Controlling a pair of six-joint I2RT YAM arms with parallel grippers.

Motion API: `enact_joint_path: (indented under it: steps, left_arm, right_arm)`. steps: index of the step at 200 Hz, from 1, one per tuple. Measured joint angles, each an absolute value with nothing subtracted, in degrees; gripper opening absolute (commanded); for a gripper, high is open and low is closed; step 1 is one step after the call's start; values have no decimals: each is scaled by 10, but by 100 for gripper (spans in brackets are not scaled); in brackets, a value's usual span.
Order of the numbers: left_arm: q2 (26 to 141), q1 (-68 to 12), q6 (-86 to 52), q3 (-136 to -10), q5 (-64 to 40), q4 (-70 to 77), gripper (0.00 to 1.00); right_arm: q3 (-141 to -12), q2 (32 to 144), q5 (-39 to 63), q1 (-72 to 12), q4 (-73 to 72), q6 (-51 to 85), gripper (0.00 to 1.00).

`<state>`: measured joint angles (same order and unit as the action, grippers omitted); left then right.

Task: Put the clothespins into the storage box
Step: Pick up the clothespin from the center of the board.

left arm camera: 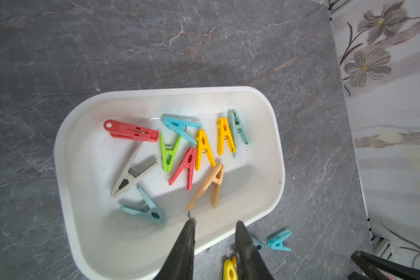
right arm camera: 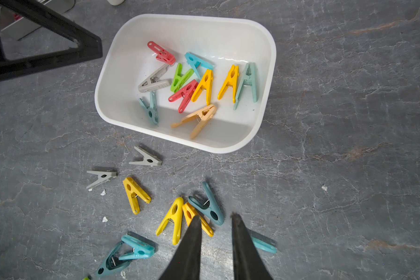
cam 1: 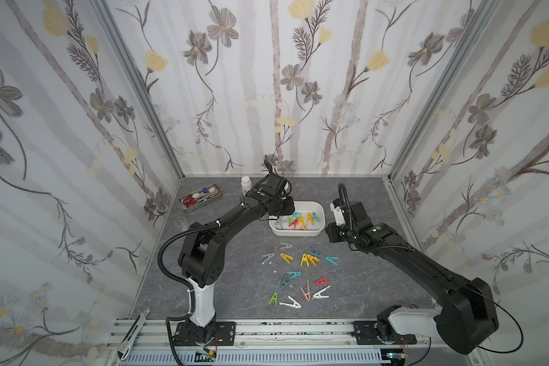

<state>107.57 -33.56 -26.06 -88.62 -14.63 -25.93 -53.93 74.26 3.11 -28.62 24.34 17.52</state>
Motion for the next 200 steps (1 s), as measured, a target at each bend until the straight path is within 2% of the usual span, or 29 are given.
enact_joint_path:
  steps: [63, 117, 200]
  left_arm:
    - [992, -371, -286, -774, -105, -230, 33]
    - [933, -374, -325, -674, -101, -196, 33]
    - [930, -371, -332, -664, -104, -173, 33]
  right_arm:
    - [-482, 741, 26, -352, 246, 190, 29]
    - [-410, 742, -6, -313, 234, 209, 35]
    - [-375, 761, 14, -288, 217, 225, 36]
